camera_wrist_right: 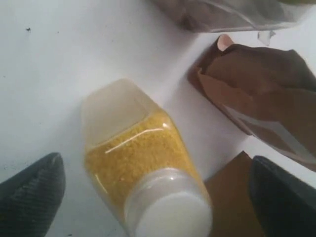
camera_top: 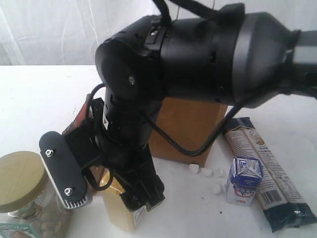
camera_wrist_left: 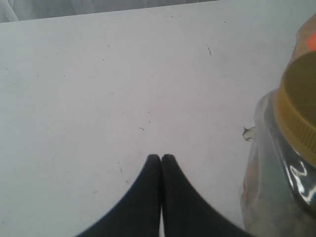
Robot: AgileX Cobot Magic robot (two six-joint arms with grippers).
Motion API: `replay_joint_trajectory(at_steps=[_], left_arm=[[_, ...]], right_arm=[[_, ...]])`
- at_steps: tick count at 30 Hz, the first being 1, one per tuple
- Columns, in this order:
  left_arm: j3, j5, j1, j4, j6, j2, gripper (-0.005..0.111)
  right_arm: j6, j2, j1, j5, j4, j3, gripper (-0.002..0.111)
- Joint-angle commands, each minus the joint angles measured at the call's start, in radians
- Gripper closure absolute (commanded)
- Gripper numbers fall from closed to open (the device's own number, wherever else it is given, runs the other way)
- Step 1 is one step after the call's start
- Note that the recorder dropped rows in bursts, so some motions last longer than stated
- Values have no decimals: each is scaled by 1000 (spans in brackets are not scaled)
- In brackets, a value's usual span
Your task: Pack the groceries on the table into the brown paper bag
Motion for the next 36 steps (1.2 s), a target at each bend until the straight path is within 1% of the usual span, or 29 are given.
replay_joint_trajectory(at_steps=[1, 12, 19, 21, 24, 27, 32, 36], left_arm=[[3, -4, 1, 0, 0, -4, 107], [3, -4, 1, 0, 0, -4, 107], [3, -4, 1, 0, 0, -4, 107], [3, -4, 1, 0, 0, -4, 107], [3, -4, 1, 0, 0, -4, 107], [3, -4, 1, 0, 0, -4, 107], [3, -4, 1, 0, 0, -4, 107], [3, -4, 1, 0, 0, -4, 107]], right_arm=[[-13, 40, -2, -12, 7, 1, 15], [-5, 107, -2, -1, 2, 1, 15], [69, 112, -2, 8, -75, 6, 15], [89, 112, -2, 8, -90, 9, 17], [142, 112, -2, 11, -94, 21, 25], [180, 112, -2, 21, -94, 36, 38], [215, 110, -2, 46, -94, 38, 68], [246, 96, -2, 49, -91, 38, 87]])
